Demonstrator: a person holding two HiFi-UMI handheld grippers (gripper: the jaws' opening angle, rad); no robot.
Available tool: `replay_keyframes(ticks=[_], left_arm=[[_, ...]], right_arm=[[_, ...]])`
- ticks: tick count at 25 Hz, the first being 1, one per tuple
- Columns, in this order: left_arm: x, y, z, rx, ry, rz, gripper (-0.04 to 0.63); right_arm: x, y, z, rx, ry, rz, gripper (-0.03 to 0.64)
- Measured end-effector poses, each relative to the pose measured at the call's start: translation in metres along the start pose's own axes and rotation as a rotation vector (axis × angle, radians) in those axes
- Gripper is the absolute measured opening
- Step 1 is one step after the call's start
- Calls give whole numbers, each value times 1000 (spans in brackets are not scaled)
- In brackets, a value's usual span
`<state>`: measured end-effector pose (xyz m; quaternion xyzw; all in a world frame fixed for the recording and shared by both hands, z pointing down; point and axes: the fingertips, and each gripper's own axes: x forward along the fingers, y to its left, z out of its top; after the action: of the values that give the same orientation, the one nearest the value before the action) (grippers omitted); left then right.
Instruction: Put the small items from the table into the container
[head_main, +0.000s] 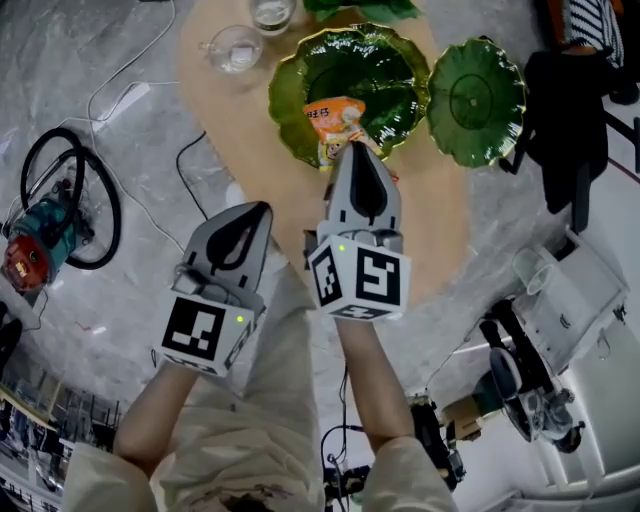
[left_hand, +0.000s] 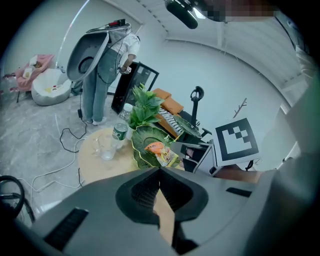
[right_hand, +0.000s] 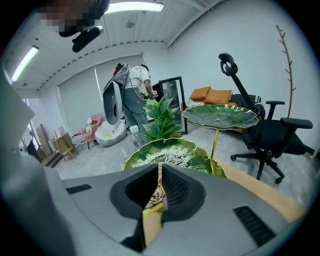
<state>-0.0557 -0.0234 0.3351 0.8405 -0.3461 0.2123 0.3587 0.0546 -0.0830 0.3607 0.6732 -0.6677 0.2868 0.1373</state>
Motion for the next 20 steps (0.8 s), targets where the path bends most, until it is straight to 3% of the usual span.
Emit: replay_keyframes(ticks=[11,16,20], left_arm=[[1,-20,-5,-1,-13,2,6],[4,-36,-9,57,-8,18,6],[5,-49,-14,12,-16,-9,6]], right_arm=[[-15,-12,3,10,-22,4,6],[-27,-24,-3,13,-28,9,6],[-38,-35,-9,18,-26,2,6]])
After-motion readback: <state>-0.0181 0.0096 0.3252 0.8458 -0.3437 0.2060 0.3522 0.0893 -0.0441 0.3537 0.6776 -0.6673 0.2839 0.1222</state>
